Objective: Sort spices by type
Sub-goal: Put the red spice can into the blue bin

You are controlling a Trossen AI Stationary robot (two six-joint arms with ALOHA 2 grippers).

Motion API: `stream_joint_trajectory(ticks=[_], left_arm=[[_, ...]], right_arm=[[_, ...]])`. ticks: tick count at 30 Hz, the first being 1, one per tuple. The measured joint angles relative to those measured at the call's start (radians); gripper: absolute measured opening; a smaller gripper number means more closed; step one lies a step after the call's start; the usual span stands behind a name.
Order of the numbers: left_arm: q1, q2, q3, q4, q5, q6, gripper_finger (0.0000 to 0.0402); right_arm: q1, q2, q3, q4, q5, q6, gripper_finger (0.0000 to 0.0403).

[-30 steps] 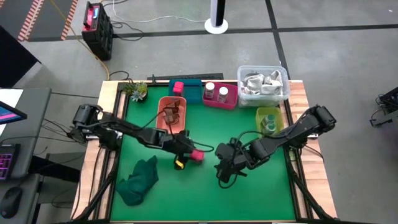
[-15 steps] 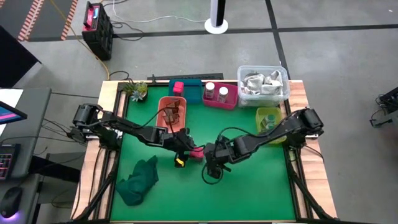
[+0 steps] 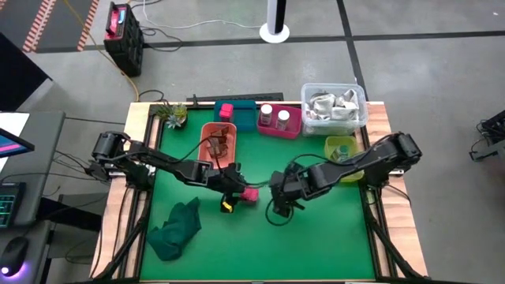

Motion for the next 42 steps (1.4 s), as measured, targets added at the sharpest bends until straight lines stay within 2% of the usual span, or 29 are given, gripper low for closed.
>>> stream_joint_trajectory(ticks=[5, 8, 13, 18, 24, 29, 36, 42], left_arm=[[0.0, -0.001, 0.001, -0.027, -0.001, 0.004, 0.0228], [0.0, -0.001, 0.001, -0.026, -0.001, 0.004, 0.0228], [0.0, -0.001, 0.001, -0.025, -0.002, -0.007, 0.0228], [0.0, -0.001, 0.006, -0.029, -0.003, -0.015, 0.0228], [0.0, 0.0, 0.02, -0.048, -0.004, -0.022, 0.0228], [0.0, 0.0, 0.027, -0.104, -0.004, -0.016, 0.0237], [0.001, 0.001, 0.025, -0.165, -0.006, -0.034, 0.0285], [0.001, -0.002, 0.067, -0.272, 0.008, -0.092, 0.031]], right_arm=[[0.042, -0.036, -0.001, -0.229, 0.011, 0.083, 0.0373], [0.084, -0.066, -0.009, -0.282, 0.074, 0.12, 0.0373], [0.111, -0.111, -0.067, -0.247, 0.145, 0.208, 0.0373], [0.09, -0.125, -0.189, -0.074, 0.149, 0.233, 0.0372], [0.026, -0.123, -0.313, 0.16, 0.098, 0.158, 0.0372], [-0.026, -0.123, -0.316, 0.167, 0.069, 0.023, 0.0372], [-0.105, -0.123, -0.316, 0.175, -0.043, -0.13, 0.0372], [-0.146, -0.124, -0.31, 0.171, -0.135, -0.188, 0.0372]])
